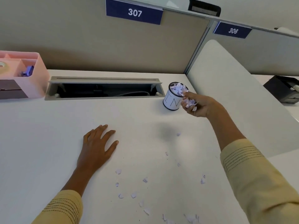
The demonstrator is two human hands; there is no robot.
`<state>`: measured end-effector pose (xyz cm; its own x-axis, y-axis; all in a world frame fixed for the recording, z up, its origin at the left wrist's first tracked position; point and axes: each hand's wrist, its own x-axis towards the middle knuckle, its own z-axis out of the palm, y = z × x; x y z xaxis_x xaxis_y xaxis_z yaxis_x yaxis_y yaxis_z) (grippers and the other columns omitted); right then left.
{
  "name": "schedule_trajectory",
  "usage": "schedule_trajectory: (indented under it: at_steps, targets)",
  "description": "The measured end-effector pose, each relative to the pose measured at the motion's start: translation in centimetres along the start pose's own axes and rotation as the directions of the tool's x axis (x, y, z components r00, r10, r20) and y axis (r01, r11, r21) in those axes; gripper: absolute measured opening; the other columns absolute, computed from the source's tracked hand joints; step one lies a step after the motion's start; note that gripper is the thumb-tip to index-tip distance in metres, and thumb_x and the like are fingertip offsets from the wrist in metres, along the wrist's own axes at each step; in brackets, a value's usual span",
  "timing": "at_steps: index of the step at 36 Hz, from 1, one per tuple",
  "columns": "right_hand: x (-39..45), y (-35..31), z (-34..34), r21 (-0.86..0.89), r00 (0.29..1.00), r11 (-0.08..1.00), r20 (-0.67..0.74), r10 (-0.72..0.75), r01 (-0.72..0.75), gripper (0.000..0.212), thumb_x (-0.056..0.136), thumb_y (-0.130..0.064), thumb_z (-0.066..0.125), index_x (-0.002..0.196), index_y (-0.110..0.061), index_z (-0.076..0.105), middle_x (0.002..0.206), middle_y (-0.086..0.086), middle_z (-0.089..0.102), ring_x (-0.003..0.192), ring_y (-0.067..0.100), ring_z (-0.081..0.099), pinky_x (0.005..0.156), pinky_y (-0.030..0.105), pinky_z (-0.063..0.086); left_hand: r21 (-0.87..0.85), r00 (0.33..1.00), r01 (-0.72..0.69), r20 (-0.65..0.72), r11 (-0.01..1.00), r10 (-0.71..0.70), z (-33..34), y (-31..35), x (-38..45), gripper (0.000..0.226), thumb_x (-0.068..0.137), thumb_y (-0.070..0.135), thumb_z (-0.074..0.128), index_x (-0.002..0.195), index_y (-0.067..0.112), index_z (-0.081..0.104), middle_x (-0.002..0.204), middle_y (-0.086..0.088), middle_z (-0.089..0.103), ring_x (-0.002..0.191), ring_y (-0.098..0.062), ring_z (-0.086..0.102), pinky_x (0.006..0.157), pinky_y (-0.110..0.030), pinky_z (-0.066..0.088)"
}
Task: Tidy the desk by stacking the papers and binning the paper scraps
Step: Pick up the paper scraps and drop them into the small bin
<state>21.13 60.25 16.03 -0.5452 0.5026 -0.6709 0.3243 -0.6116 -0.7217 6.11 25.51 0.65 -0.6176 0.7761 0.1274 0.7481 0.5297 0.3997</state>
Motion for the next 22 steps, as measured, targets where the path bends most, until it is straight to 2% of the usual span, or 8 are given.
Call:
schedule_trajectory:
  at_steps: [5,8,9,11,14,17,19,22]
  targets:
    - [1.9,-5.1,0.9,0.032,0.987,0.99,-0.089,-0.137,0.14,0.028,0.091,-0.029,0.06,0.069,-0.011,0.056,0.064,0.006,0.06,0.046,0.014,0.059,0.042,0.017,0.046,0.01,1.0,0.016,0.023,1.0,-0.017,-0.1,0.1,0.1,0.059,0.09,0.059,0.031,0.125,0.023,0.061,0.14,-0.006,0.05,0.133,-0.024,0.041,0.109,-0.04,0.025]
    - [3.6,-6.1,1.2,0.082,0.952,0.959,-0.168,-0.255,0.271,0.026,0.092,-0.027,0.059,0.072,-0.01,0.059,0.069,0.01,0.062,0.054,0.019,0.06,0.047,0.02,0.05,0.012,1.0,0.013,0.022,1.0,-0.013,-0.2,0.1,0.1,0.065,0.093,0.064,0.021,0.124,0.024,0.061,0.139,-0.005,0.051,0.132,-0.024,0.042,0.108,-0.039,0.024]
    - [4.1,-6.2,1.3,0.055,0.935,0.949,-0.197,-0.293,0.309,0.025,0.092,-0.026,0.059,0.074,-0.009,0.06,0.067,0.009,0.064,0.057,0.019,0.059,0.048,0.021,0.05,0.008,1.0,0.011,0.02,1.0,-0.011,-0.2,0.1,0.1,0.066,0.093,0.064,0.02,0.124,0.023,0.062,0.138,-0.005,0.052,0.131,-0.025,0.043,0.108,-0.039,0.025]
    - [4.4,-6.0,1.6,-0.108,0.894,0.926,-0.242,-0.377,0.361,0.021,0.091,-0.022,0.06,0.079,-0.006,0.064,0.06,0.006,0.065,0.059,0.018,0.056,0.052,0.022,0.05,-0.007,1.0,0.01,0.018,1.0,-0.01,-0.2,0.1,0.1,0.065,0.093,0.063,0.021,0.123,0.023,0.063,0.138,-0.006,0.052,0.13,-0.025,0.044,0.108,-0.04,0.028]
    - [4.8,-5.5,2.1,-0.353,0.839,0.852,-0.25,-0.483,0.386,0.016,0.085,-0.017,0.067,0.091,-0.003,0.07,0.082,0.009,0.068,0.065,0.021,0.06,0.066,0.028,0.053,-0.011,1.0,0.011,0.013,1.0,-0.011,-0.1,0.1,0.1,0.06,0.093,0.061,0.026,0.123,0.023,0.063,0.138,-0.005,0.052,0.131,-0.024,0.044,0.108,-0.04,0.027]
    - [4.9,-5.0,2.2,-0.467,0.823,0.791,-0.201,-0.531,0.396,0.011,0.082,-0.019,0.069,0.086,-0.01,0.072,0.099,0.011,0.07,0.089,0.027,0.066,0.088,0.036,0.054,-0.001,1.0,0.012,0.013,1.0,-0.012,-0.1,0.0,0.0,0.057,0.092,0.059,0.03,0.123,0.023,0.062,0.139,-0.005,0.051,0.131,-0.023,0.043,0.109,-0.039,0.026]
    - [4.7,-4.9,2.2,-0.53,0.803,0.726,-0.131,-0.581,0.438,0.016,0.086,-0.021,0.064,0.093,-0.009,0.072,0.104,0.012,0.069,0.098,0.024,0.063,0.09,0.032,0.051,0.002,1.0,0.014,0.015,1.0,-0.014,0.0,0.0,0.0,0.059,0.093,0.06,0.027,0.123,0.023,0.062,0.139,-0.005,0.051,0.131,-0.023,0.043,0.109,-0.038,0.025]
    - [4.0,-4.6,2.2,-0.586,0.742,0.626,-0.062,-0.667,0.514,0.021,0.091,-0.017,0.057,0.104,-0.007,0.07,0.108,0.011,0.068,0.098,0.016,0.058,0.083,0.021,0.044,0.008,1.0,0.017,0.022,1.0,-0.018,0.0,0.0,0.0,0.062,0.093,0.062,0.023,0.123,0.024,0.062,0.14,-0.005,0.051,0.131,-0.023,0.043,0.109,-0.038,0.024]
